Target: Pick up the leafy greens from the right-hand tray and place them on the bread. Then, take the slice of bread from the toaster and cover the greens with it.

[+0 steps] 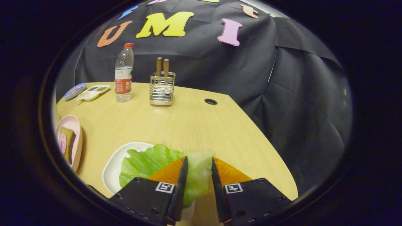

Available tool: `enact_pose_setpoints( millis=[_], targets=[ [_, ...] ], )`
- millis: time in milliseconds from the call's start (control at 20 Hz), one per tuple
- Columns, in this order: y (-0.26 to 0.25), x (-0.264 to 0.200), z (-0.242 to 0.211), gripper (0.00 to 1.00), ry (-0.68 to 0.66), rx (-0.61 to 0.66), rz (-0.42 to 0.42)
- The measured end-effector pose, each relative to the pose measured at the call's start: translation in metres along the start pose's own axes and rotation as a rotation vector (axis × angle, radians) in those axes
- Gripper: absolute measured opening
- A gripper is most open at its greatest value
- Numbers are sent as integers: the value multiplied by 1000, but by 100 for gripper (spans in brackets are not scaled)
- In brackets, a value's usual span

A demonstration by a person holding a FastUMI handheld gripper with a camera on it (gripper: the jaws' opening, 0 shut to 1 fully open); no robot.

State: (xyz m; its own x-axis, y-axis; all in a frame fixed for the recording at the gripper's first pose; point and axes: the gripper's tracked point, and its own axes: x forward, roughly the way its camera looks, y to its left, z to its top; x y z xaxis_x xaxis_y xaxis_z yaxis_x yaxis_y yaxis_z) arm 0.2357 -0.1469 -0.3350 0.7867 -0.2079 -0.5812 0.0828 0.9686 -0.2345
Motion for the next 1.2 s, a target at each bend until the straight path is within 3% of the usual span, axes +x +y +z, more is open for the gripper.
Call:
enact_pose_setpoints(
  millis=[200, 250, 350, 650, 1200],
  targets=[
    [3, -2, -1, 22, 17, 28, 26],
    [4, -3, 3, 21, 12, 39, 41],
    [7, -10, 8, 4, 14, 78, 79],
    [-1, -35, 27, 0, 15, 148, 107],
    [45, -130, 86, 0, -155, 76, 140]
  ],
)
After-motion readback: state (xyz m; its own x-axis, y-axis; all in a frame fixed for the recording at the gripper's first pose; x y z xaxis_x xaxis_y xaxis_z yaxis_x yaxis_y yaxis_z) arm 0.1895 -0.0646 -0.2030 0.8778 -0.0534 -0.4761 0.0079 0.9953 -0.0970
